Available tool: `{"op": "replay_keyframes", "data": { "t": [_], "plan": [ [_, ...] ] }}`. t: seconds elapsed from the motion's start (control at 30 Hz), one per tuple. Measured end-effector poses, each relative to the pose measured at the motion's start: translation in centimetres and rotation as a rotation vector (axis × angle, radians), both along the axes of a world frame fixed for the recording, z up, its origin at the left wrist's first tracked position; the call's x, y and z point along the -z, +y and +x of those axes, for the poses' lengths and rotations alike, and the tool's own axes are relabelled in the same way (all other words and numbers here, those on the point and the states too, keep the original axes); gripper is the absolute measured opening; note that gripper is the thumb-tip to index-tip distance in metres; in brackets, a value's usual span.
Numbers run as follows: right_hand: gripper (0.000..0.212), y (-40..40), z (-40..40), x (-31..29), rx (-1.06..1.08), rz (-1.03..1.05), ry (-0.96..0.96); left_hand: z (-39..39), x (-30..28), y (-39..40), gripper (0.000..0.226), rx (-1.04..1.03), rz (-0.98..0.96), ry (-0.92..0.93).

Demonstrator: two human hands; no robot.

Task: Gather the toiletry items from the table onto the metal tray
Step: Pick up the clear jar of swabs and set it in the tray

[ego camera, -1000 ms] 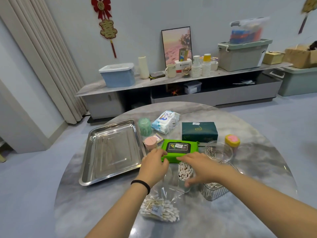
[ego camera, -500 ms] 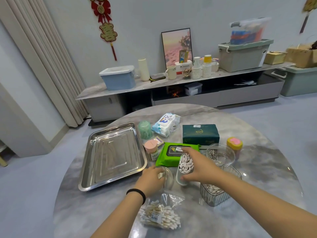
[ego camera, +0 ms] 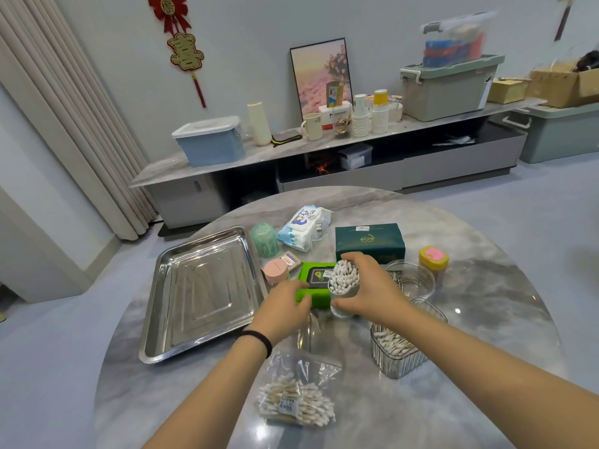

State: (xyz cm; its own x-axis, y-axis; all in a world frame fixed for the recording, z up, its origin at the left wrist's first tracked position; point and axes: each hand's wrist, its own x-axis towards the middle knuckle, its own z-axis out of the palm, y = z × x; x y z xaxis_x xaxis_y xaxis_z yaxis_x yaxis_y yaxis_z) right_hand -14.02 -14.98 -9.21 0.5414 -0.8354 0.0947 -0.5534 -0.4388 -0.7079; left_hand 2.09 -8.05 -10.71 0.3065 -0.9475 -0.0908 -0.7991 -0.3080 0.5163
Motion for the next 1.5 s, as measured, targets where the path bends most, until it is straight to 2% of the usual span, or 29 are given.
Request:
{"op": "replay_keyframes", "data": {
  "t": [0.13, 0.27, 0.4, 0.6, 0.67, 0.73, 0.87, 0.97, 1.13, 1.3, 1.43, 1.5],
  "plan": [
    [0.087, -0.7, 0.0, 0.2, -0.018, -0.022, -0.001, 0.3, -1.2, -3.2, 0.037, 0.001, -0.044, -0.017],
    [0.092, -1.8, -0.4, 0.5, 0.053, 0.001, -0.021, 1.2, -1.3, -7.0, 0.038, 0.008, -0.047, -0.060],
    [0.086, -3.0, -0.8, 0.7, 0.149, 0.026, -0.059, 2.3, -0.1, -11.4, 0.042, -0.009, -0.078, -0.118],
    [0.082, -4.0, -1.6, 1.5, 0.163, 0.051, -0.061, 2.3, 1.6, -16.6, 0.054, -0.027, -0.056, -0.231],
    [0.079, -4.6, -2.3, 1.8, 0.182, 0.046, -0.073, 1.9, 2.2, -17.6, 0.050, -0.036, -0.060, -0.229],
    [0.077, -4.8, -2.7, 1.8, 0.185, 0.020, -0.063, 1.6, 2.6, -17.7, 0.042, -0.061, -0.100, -0.193],
    [0.076, -4.5, -2.7, 1.8, 0.117, -0.001, -0.094, 1.2, 2.4, -16.0, 0.042, -0.089, -0.204, -0.079],
    [0.076, -3.8, -2.5, 1.0, 0.097, 0.023, -0.122, 1.0, 0.2, -12.8, 0.041, -0.136, -0.321, 0.042],
    [0.077, -2.1, -1.8, -0.8, 0.051, 0.003, -0.108, 0.2, -5.1, -5.4, 0.040, -0.180, -0.521, 0.145],
    [0.084, 0.3, -0.8, -2.2, 0.014, -0.031, -0.073, -0.3, -8.3, 1.5, 0.034, -0.288, -0.665, 0.451],
    [0.074, 1.8, -0.6, -2.8, 0.005, -0.108, -0.115, -1.1, -8.4, 5.2, 0.029, -0.324, -0.687, 0.713],
    [0.072, 2.1, -0.7, -2.7, -0.020, -0.119, -0.140, -1.5, -7.9, 5.9, 0.029, -0.334, -0.677, 0.762]
  ]
}}
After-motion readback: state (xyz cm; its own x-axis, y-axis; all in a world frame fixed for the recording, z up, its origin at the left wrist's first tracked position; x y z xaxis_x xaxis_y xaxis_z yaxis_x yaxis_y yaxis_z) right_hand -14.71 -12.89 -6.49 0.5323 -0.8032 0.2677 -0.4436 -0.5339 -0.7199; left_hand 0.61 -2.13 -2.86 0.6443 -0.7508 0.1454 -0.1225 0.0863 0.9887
